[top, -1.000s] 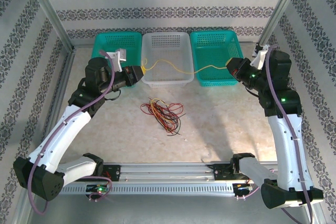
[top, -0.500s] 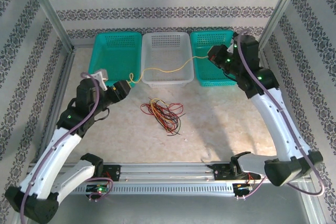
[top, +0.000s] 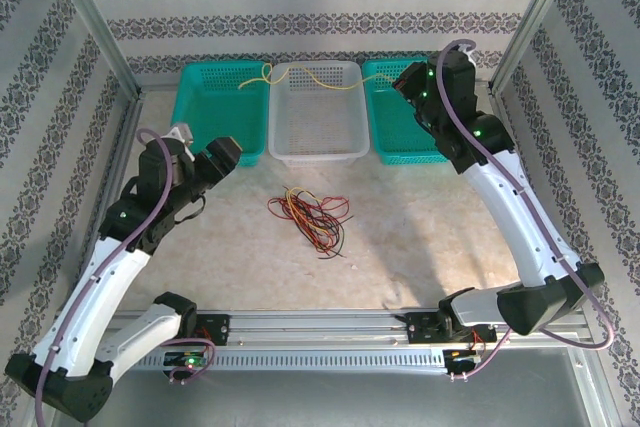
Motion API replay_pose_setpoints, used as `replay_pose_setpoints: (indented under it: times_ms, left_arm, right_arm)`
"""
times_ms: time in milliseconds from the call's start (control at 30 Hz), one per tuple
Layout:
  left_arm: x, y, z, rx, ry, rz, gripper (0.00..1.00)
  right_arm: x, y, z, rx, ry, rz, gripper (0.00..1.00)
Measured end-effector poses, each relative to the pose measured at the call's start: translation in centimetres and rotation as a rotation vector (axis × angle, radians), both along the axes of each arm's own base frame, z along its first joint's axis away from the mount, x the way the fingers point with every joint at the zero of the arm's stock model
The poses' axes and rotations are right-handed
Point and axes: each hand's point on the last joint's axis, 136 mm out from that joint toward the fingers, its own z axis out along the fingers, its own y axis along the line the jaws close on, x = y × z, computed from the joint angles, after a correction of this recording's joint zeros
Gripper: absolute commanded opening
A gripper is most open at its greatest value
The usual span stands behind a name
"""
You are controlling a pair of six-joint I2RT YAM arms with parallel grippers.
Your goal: Untangle the cables
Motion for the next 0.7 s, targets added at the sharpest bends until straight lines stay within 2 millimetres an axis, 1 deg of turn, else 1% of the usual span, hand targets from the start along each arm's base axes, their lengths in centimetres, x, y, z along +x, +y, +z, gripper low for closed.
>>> replay_pose_setpoints:
  times_ms: [33, 100, 167, 233, 267, 333, 367, 467, 567, 633, 700]
  left_arm:
    - [0.3, -0.8, 0.6, -0.015, -0.004, -0.026, 0.76]
    - [1.2, -3.1, 2.8, -0.037, -0.030, -0.093, 0.76]
    - [2.5, -6.7, 6.2, -0.074, -0.099, -0.184, 0.77]
    - [3.3, -10.2, 8.4, -0.115, -0.157, -0.270, 0.77]
    - [3.7, -11.8, 8.9, -0.136, -0.175, -0.304, 0.77]
    - [4.8, -14.4, 8.9, -0.164, -0.182, -0.352, 0.77]
    - [5.6, -15.7, 8.4, -0.173, -0.176, -0.369, 0.77]
    - [7.8, -18.2, 6.2, -0.189, -0.141, -0.387, 0.76]
    - [9.6, -19.5, 4.0, -0.191, -0.104, -0.388, 0.73]
    - [10.5, -20.1, 3.7, -0.194, -0.099, -0.389, 0.66]
    - [11.1, -20.5, 3.7, -0.199, -0.100, -0.386, 0.58]
  right_arm:
    - [0.0, -0.1, 0.3, 0.003, -0.009, -0.006, 0.00]
    - [0.1, -0.1, 0.7, 0.006, -0.025, -0.016, 0.00]
    - [0.1, -0.2, 0.8, 0.013, -0.030, -0.023, 0.00]
    - [0.1, -0.1, 0.7, 0.018, -0.028, -0.025, 0.00]
    - [0.1, -0.1, 0.6, 0.022, -0.028, -0.026, 0.00]
    - [0.1, -0.1, 0.1, 0.030, -0.028, -0.029, 0.00]
    - [0.0, 0.0, -0.2, 0.034, -0.025, -0.029, 0.00]
    - [-0.3, 0.5, -1.1, 0.040, -0.013, -0.020, 0.00]
    - [-0.6, 1.1, -1.4, 0.042, -0.014, -0.004, 0.00]
    - [-0.8, 1.4, -1.6, 0.046, -0.015, 0.005, 0.00]
    - [-0.9, 1.7, -1.7, 0.055, -0.017, 0.010, 0.00]
